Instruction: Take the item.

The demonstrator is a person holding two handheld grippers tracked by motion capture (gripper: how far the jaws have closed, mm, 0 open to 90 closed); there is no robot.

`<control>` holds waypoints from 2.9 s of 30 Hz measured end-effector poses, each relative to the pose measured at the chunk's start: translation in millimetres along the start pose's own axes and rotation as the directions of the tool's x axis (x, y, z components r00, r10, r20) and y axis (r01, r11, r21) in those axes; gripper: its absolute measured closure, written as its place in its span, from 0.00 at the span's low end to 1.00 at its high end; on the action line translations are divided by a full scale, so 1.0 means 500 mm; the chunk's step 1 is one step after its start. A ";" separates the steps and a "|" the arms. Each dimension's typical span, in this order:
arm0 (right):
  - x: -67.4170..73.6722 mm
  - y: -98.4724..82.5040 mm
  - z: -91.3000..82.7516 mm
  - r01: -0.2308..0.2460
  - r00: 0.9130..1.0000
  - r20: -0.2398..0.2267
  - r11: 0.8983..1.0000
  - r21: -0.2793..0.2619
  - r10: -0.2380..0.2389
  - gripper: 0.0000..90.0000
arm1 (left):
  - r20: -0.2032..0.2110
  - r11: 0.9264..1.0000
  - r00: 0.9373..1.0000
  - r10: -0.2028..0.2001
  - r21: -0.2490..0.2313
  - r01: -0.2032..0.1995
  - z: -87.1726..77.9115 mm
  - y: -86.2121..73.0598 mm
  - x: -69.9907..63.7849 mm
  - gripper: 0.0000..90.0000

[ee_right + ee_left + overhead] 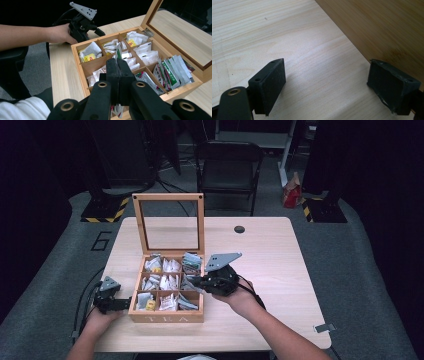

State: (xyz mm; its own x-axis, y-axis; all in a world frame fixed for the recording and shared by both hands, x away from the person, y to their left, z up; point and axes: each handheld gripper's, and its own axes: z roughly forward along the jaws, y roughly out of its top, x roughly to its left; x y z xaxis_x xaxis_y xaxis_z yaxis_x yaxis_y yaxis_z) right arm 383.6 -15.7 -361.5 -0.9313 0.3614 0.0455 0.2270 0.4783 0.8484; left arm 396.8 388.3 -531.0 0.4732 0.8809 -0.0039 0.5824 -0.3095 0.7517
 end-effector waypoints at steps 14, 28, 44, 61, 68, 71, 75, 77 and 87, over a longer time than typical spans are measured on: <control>-0.016 -0.003 -0.026 -0.018 0.999 0.030 1.000 -0.006 0.018 1.00 | 0.000 1.000 1.000 0.000 0.000 0.000 0.000 0.000 0.000 0.16; -0.034 -0.015 -0.058 -0.026 0.998 0.064 1.000 -0.011 0.027 1.00 | 0.000 1.000 1.000 0.000 0.000 0.000 0.000 0.000 0.000 0.16; -0.049 -0.029 -0.085 -0.037 0.994 0.102 0.999 -0.017 0.038 0.99 | 0.000 1.000 1.000 0.000 0.000 0.000 0.000 0.000 0.000 0.16; -0.066 -0.051 -0.106 -0.048 0.989 0.141 0.999 -0.018 0.050 0.99 | 0.000 1.000 1.000 0.000 0.000 0.000 0.000 0.000 0.000 0.16; -0.073 -0.062 -0.109 -0.056 0.986 0.156 0.998 -0.012 0.057 0.99 | 0.000 1.000 1.000 0.000 0.000 0.000 0.000 0.000 0.000 0.16; -0.077 -0.067 -0.109 -0.058 0.985 0.162 0.998 -0.013 0.059 0.99 | 0.001 1.000 1.000 0.002 0.006 -0.002 -0.001 0.000 0.000 0.16; -0.080 -0.074 -0.109 -0.062 0.984 0.168 0.998 -0.012 0.063 0.99 | 0.000 1.000 1.000 0.000 0.001 0.000 0.000 0.000 0.000 0.16; -0.081 -0.077 -0.108 -0.061 0.983 0.172 0.998 -0.013 0.062 0.99 | 0.000 1.000 1.000 0.000 0.000 0.000 0.000 0.000 0.000 0.16; -0.082 -0.095 -0.102 -0.068 0.980 0.189 0.998 -0.008 0.069 0.99 | 0.000 1.000 1.000 0.000 0.000 0.000 0.000 0.000 0.000 0.16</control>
State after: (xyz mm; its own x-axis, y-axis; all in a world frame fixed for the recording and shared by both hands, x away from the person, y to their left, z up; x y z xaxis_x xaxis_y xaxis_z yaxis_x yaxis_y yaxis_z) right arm 396.4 -94.0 -376.5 -0.8430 0.5379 0.0032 0.2877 0.4457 0.8477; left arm 396.8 388.2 -531.0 0.4730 0.8810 -0.0040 0.5823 -0.3092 0.7519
